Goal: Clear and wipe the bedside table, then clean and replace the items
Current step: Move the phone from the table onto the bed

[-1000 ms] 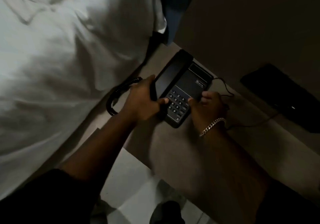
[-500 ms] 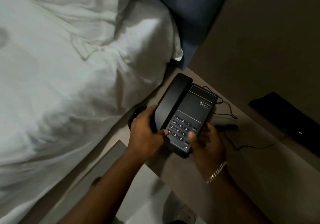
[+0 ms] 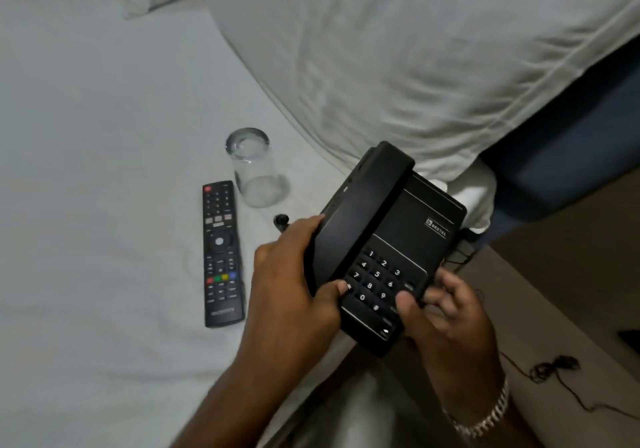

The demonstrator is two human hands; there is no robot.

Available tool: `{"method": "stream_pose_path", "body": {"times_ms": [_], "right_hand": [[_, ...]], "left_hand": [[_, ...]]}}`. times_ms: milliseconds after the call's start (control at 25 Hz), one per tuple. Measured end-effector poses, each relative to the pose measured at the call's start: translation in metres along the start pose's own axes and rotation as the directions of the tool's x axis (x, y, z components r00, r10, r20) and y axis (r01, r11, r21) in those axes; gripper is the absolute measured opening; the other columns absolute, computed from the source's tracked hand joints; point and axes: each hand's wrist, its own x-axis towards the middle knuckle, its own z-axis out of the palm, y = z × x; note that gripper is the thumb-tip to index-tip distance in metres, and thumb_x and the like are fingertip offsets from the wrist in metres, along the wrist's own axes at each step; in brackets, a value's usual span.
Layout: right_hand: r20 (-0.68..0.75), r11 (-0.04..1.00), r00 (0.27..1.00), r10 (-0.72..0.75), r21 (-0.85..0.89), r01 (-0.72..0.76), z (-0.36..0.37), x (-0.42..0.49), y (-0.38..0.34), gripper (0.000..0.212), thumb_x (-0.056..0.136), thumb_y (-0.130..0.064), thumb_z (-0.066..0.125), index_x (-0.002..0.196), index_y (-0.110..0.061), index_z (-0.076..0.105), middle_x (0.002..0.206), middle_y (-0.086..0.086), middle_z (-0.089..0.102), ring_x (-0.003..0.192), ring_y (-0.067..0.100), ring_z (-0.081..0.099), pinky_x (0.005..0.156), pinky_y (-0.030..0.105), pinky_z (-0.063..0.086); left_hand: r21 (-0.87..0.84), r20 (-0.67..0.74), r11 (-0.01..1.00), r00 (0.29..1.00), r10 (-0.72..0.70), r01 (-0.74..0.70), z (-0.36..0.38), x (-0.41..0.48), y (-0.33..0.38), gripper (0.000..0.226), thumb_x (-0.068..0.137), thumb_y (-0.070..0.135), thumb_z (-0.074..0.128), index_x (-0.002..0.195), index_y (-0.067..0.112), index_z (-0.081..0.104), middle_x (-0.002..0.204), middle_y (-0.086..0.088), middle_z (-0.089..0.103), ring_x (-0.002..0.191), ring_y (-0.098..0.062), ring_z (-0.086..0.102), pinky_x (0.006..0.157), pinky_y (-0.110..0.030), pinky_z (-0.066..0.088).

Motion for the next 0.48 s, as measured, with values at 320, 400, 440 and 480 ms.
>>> {"method": "stream_pose_path", "body": {"times_ms": [320,400,440,480], "right_hand": [[-0.053,1.0,0.999,-0.004,-0.003,0.004,0.094,0.035,0.015,0.039,0.08,-0.018,0.073,0.111,-0.023,0.049,0.088,0.003,0.065,0.069,0.027,0.071,0.044,0.032,0.055],[-0.096,0.999,0.995,-0.022,-0.025,0.02,0.093,0.03,0.018,0.037,0.079,-0.026,0.074,0.106,-0.028,0.05,0.089,0.003,0.066,0.072,0.028,0.07,0.059,0.047,0.06],[-0.122,0.999,0.992,-0.027,-0.022,0.025,0.084,0.025,0.02,0.036,0.078,-0.029,0.074,0.105,-0.027,0.052,0.092,0.004,0.067,0.074,0.029,0.069,0.066,0.052,0.06],[-0.144,0.999,0.989,-0.032,-0.011,0.031,0.07,0.019,0.02,0.035,0.078,-0.031,0.074,0.106,-0.027,0.054,0.096,0.004,0.067,0.075,0.03,0.069,0.07,0.053,0.059]], "left_hand": [[0.045,-0.122,0.989,0.984,-0.133,0.139,-0.018,0.049,-0.055,0.06,0.074,0.004,0.073,0.13,0.02,0.056,0.121,0.0,0.065,0.105,-0.012,0.057,0.083,-0.013,0.038],[0.136,-0.201,0.984,0.976,-0.087,0.116,-0.011,0.037,-0.054,0.056,0.074,0.002,0.068,0.127,0.012,0.056,0.122,-0.008,0.064,0.111,-0.025,0.058,0.088,-0.017,0.033],[0.207,-0.228,0.975,0.973,-0.029,0.078,-0.004,0.027,-0.048,0.053,0.074,0.004,0.065,0.125,0.008,0.055,0.122,-0.013,0.063,0.113,-0.031,0.056,0.093,-0.022,0.033],[0.266,-0.249,0.963,0.968,0.022,0.046,0.005,0.015,-0.04,0.052,0.074,0.007,0.063,0.125,0.004,0.053,0.124,-0.017,0.06,0.117,-0.036,0.053,0.101,-0.03,0.033]]}}
